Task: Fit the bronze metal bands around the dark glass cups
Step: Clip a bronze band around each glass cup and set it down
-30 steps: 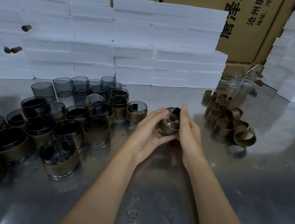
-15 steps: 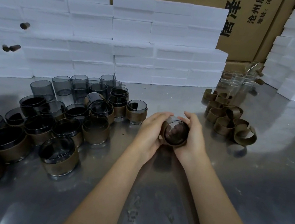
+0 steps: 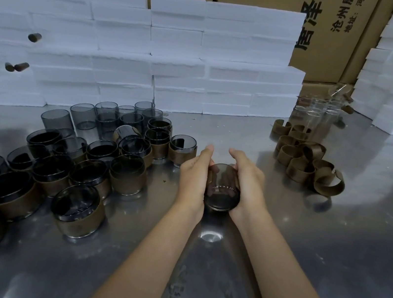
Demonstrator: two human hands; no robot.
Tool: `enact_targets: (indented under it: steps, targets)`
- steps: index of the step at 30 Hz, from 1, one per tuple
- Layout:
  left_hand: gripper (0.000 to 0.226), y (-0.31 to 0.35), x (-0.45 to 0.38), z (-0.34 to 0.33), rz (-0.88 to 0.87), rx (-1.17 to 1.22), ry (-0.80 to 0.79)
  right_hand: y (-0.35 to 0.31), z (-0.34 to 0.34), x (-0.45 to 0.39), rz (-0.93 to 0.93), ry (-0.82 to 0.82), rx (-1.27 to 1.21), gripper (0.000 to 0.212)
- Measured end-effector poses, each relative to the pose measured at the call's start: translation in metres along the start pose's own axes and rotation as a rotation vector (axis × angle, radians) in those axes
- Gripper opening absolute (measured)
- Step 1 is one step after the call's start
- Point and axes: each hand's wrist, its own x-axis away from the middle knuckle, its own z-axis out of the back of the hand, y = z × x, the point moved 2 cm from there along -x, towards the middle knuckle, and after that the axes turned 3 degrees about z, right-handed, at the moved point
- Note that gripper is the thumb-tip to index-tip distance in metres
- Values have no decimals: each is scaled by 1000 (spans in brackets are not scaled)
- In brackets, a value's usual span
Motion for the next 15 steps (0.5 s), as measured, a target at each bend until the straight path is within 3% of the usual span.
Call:
enact_targets:
  steps: [11,15]
  targets:
    - [54,1,0,-3,-27,-44,-36,-6,2,4,-3,-46,-3,29]
    - [30,3,1,-7,-85,-157,-200,-15,8,-1,121,102,-8,38]
